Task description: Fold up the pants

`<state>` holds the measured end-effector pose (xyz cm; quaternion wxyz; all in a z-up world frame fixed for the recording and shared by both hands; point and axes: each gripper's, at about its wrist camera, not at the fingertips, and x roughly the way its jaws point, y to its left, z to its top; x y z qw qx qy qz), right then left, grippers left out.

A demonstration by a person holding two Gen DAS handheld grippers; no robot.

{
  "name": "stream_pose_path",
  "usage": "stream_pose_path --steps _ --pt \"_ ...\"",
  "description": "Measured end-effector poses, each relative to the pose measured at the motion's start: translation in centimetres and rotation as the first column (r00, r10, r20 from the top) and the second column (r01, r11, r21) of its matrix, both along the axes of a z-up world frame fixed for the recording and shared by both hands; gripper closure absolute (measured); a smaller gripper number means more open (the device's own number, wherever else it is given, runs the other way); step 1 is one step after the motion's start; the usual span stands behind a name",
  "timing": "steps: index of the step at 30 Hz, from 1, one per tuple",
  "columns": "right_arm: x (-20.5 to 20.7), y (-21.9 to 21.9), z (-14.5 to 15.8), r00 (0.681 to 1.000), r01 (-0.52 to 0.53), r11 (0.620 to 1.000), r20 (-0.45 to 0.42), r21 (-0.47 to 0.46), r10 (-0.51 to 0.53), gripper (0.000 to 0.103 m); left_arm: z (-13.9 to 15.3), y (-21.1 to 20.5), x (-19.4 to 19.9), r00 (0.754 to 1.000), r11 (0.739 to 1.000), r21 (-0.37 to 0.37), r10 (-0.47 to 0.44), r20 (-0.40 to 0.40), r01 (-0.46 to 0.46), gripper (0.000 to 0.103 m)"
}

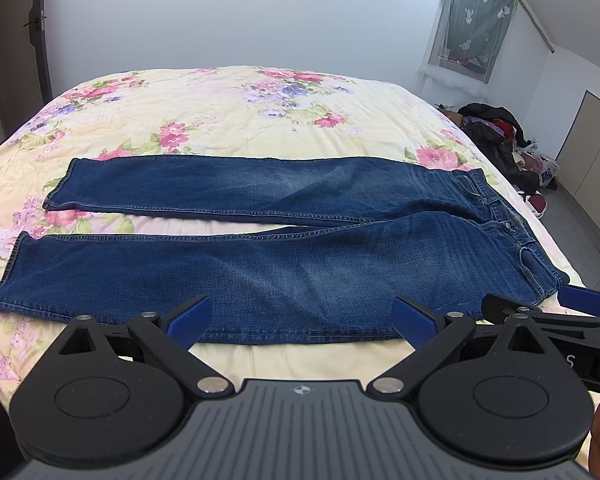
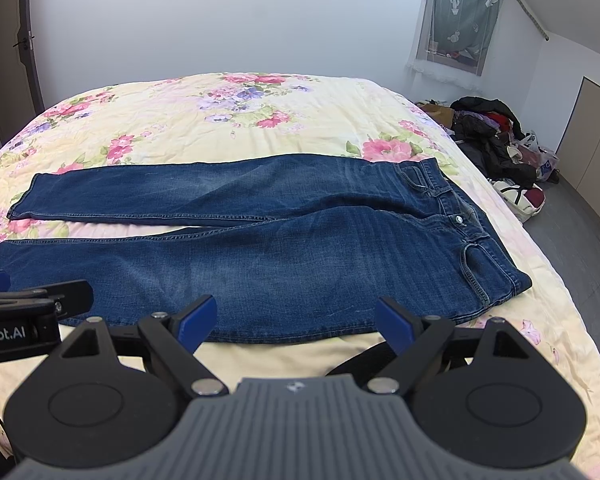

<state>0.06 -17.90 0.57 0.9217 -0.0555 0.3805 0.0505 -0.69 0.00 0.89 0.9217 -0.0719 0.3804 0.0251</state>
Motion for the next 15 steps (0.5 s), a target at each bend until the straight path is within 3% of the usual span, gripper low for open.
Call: stream_pose_path --steps 11,15 --pt "-0.1 0.0 0.1 1.0 0.001 1.0 0.001 -0.003 -0.001 0.02 -0.3 0.9 -0.2 1.0 1.0 -0.012 0.007 -0.014 -0.007 0.0" --pt "0.0 -0.9 0.1 0.999 -0.028 1.0 0.029 -0.001 0.028 0.02 -1.3 2.8 0.1 0.999 0.998 -0.041 0.047 -0.025 -0.048 0.0"
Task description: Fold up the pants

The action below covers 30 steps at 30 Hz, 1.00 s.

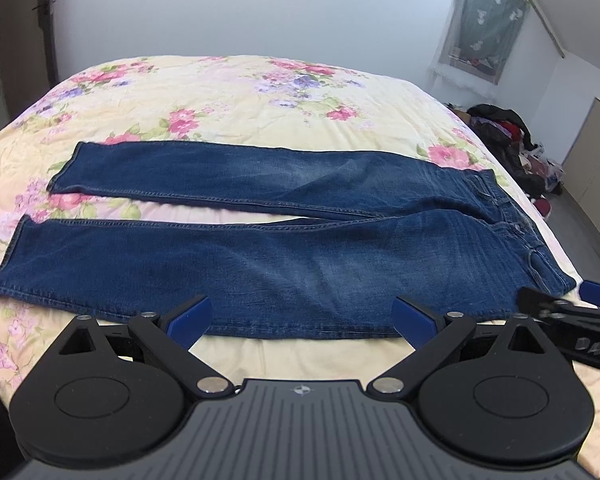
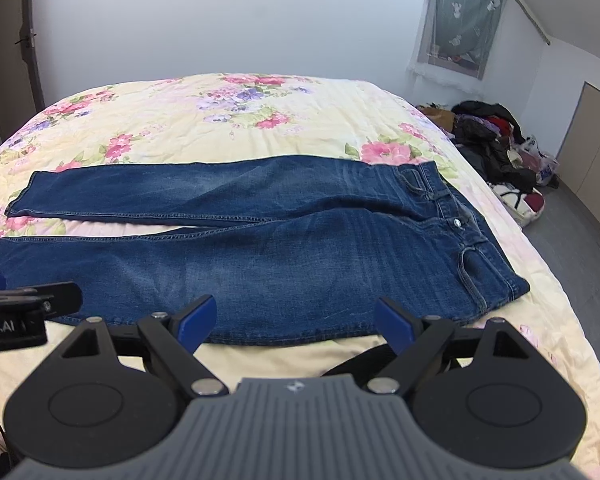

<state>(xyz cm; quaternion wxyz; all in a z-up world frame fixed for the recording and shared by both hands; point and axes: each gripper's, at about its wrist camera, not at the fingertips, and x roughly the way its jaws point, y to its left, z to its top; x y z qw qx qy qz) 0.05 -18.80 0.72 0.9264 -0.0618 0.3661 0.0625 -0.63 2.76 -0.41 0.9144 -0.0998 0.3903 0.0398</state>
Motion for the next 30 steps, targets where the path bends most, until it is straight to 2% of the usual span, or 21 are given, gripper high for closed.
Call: stream_pose_path --steps 4,6,9,12,15,18,20,22,24,26,27,28,30 --pt "1.2 -3.1 -0.5 0.999 0.02 0.999 0.045 0.026 -0.022 0.02 -1.4 3.2 0.4 0.997 0.997 -0.042 0.072 0.008 -0.071 0.0" --pt "2.3 -5.2 -1.3 0.998 0.028 0.999 0.055 0.043 -0.031 0.02 -2.5 4.8 0.6 0.994 0.994 -0.028 0.103 0.033 -0.102 0.0" --pt "4.2 -8.7 -2.7 0.997 0.06 0.996 0.051 0.064 -0.064 0.02 -4.4 7.9 1.3 0.983 0.983 -0.022 0.18 -0.019 -0.18 0.0" --pt "6.4 -12.4 -4.1 0.994 0.106 0.991 0.029 0.084 -0.109 0.02 -6.0 11.4 1.5 0.966 0.964 -0.06 0.255 -0.048 -0.257 0.0" --pt "8.3 -16.6 -5.8 0.986 0.167 0.978 -0.003 0.124 -0.168 0.02 -7.5 15.0 1.4 0.937 0.929 -0.128 0.341 -0.078 -0.348 0.0" --pt "10.2 -20.8 -8.1 0.966 0.259 0.949 -0.054 0.181 -0.253 0.02 -9.4 18.5 0.8 0.886 0.861 -0.212 0.457 -0.076 -0.462 0.0" --pt "11.3 -23.4 -9.9 0.945 0.327 0.911 -0.109 0.253 -0.31 0.021 -11.0 20.6 0.7 0.853 0.813 -0.261 0.504 -0.133 -0.521 0.0" --pt "12.0 -25.9 -11.7 0.919 0.394 0.858 -0.154 0.33 -0.363 0.021 -12.5 22.1 0.5 0.832 0.773 -0.311 0.527 -0.174 -0.554 0.0" --pt "12.8 -28.0 -13.4 0.886 0.464 0.795 -0.203 0.39 -0.417 0.021 -13.7 23.2 0.2 0.814 0.724 -0.374 0.543 -0.207 -0.579 0.0" --pt "13.5 -30.0 -15.5 0.854 0.52 0.711 -0.262 0.473 -0.45 0.021 -14.9 24.1 0.0 0.806 0.677 -0.448 0.547 -0.225 -0.584 0.0" --pt "13.7 -30.9 -16.4 0.84 0.542 0.675 -0.283 0.501 -0.464 0.022 -15.2 24.4 -0.1 0.803 0.661 -0.467 0.55 -0.23 -0.587 0.0" --pt "14.0 -31.6 -17.2 0.827 0.56 0.642 -0.301 0.524 -0.475 0.027 -15.5 24.7 -0.2 0.799 0.65 -0.479 0.555 -0.231 -0.59 0.0" --pt "14.6 -32.7 -18.7 0.808 0.585 0.594 -0.33 0.553 -0.489 0.032 -16.0 25.1 -0.3 0.791 0.632 -0.494 0.568 -0.228 -0.596 0.0"
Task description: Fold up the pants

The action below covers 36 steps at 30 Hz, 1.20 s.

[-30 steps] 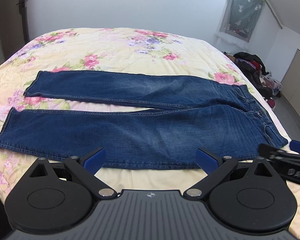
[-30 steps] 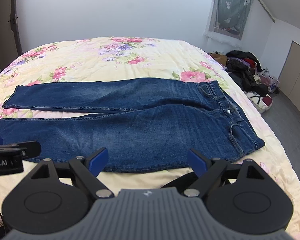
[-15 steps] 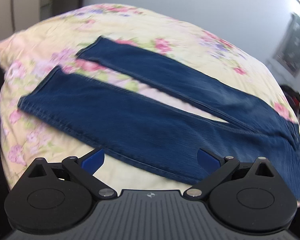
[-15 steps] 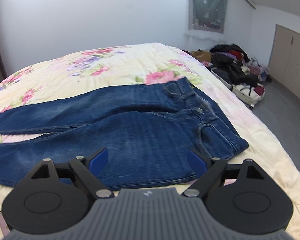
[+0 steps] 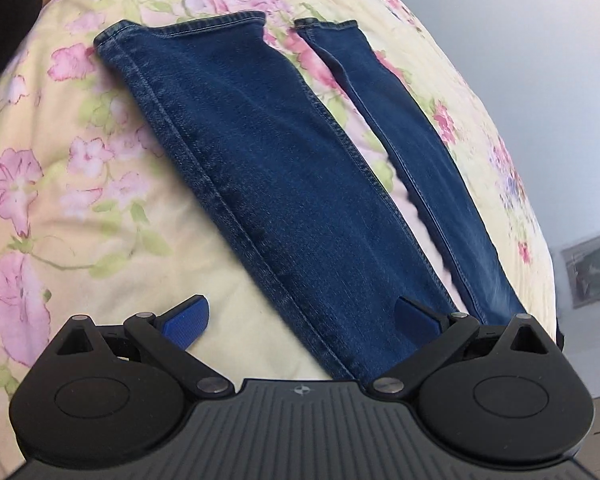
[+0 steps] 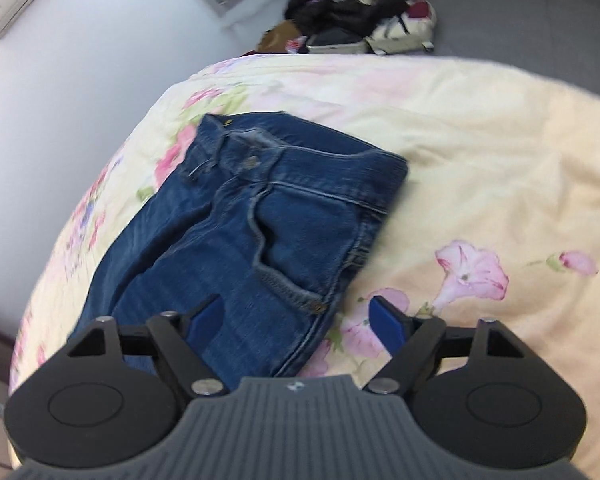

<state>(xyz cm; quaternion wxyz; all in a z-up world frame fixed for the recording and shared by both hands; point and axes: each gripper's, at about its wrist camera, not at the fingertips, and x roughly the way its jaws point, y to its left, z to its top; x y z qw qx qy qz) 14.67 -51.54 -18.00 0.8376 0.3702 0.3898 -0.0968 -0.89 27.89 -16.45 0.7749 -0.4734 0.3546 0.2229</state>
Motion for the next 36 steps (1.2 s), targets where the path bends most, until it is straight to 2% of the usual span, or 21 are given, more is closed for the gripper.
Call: stream_pose_path --steps 2,6,13,16,21,23,24,25,26,28,29,31,33,36 --pt "0.6 -0.9 -1.3 0.999 0.037 0.998 0.003 0.04 -0.037 0.036 -0.4 0.4 -0.1 1.0 1.0 -0.015 0.022 0.019 -0.022 0.0" --pt "1.1 -1.9 -2.6 0.995 0.082 0.991 0.046 0.109 -0.088 0.037 -1.6 1.7 -0.2 0.995 0.995 -0.074 0.071 0.076 -0.066 0.0" --pt "2.8 -1.1 -4.0 0.994 0.068 0.987 0.077 0.147 -0.08 0.037 -3.1 3.1 0.2 0.98 0.983 -0.14 0.139 0.144 -0.119 0.0" --pt "3.2 -0.7 -4.1 0.993 0.088 0.984 0.067 0.157 -0.1 0.045 -3.6 3.7 0.1 0.964 0.969 -0.18 0.2 0.176 -0.168 0.0" --pt "3.4 -0.4 -4.8 0.99 0.102 0.974 0.071 0.204 -0.118 0.047 -4.4 4.7 -0.4 0.935 0.949 -0.23 0.268 0.234 -0.215 0.0" --pt "3.3 -0.6 -5.0 0.99 0.099 0.97 0.075 0.224 -0.118 0.053 -5.1 5.3 -1.0 0.914 0.929 -0.269 0.323 0.246 -0.256 0.015" --pt "3.2 -0.7 -5.2 0.99 0.099 0.968 0.078 0.232 -0.12 0.054 -5.5 5.6 -1.2 0.906 0.918 -0.293 0.342 0.247 -0.267 0.032" --pt "2.9 -1.0 -5.3 0.989 0.098 0.965 0.082 0.244 -0.121 0.058 -6.0 5.9 -1.2 0.902 0.908 -0.318 0.355 0.245 -0.271 0.046" --pt "2.9 -1.2 -5.5 0.989 0.1 0.961 0.083 0.256 -0.125 0.061 -6.4 6.1 -1.1 0.899 0.9 -0.337 0.366 0.243 -0.275 0.051" --pt "2.7 -1.6 -5.8 0.988 0.107 0.952 0.081 0.285 -0.135 0.067 -7.0 6.4 -1.3 0.89 0.887 -0.359 0.388 0.239 -0.291 0.071" --pt "2.6 -1.8 -5.9 0.987 0.111 0.949 0.077 0.296 -0.14 0.075 -7.1 6.4 -1.3 0.886 0.88 -0.369 0.399 0.236 -0.298 0.076" --pt "2.5 -2.1 -5.9 0.987 0.112 0.943 0.075 0.312 -0.142 0.085 -7.1 6.3 -1.4 0.876 0.877 -0.373 0.411 0.253 -0.303 0.093" --pt "2.6 -2.1 -5.6 0.985 0.101 0.941 0.098 0.324 -0.139 0.093 -6.0 6.1 -0.9 0.874 0.896 -0.336 0.391 0.287 -0.29 0.096" --pt "2.6 -2.1 -4.3 0.981 0.075 0.939 0.143 0.334 -0.129 0.094 -4.0 5.9 -0.4 0.874 0.918 -0.303 0.354 0.333 -0.257 0.097"
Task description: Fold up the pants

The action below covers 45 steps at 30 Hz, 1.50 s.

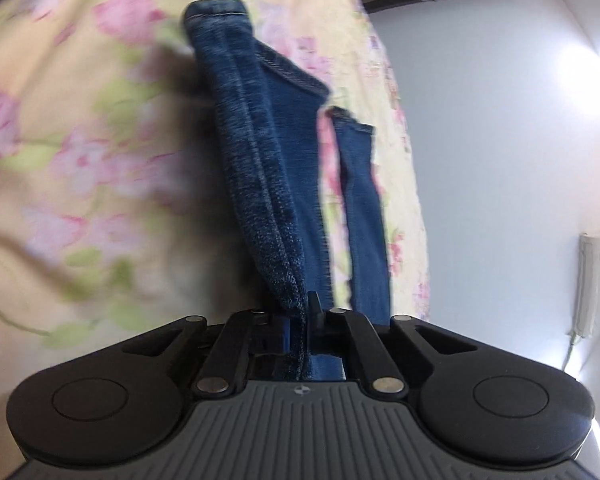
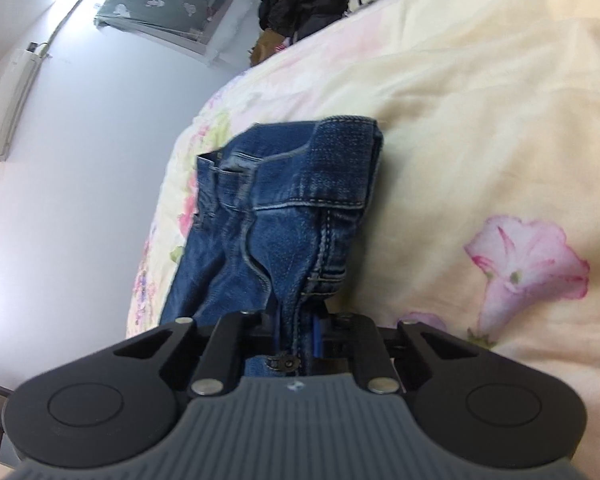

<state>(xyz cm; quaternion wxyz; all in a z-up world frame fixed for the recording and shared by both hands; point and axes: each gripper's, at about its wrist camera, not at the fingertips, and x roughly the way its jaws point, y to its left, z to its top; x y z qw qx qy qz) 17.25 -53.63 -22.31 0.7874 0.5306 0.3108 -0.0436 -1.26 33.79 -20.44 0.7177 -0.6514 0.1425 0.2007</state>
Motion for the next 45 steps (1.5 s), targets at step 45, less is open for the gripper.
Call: stream_pose_path --steps 45 --pt "34.8 9.0 9.9 0.981 -0.162 0.969 -0.14 -0.187 0.137 0.095 5.4 8.6 33.4 0.859 0.964 -0.023 -0.248 -0.448 0.266 0.092"
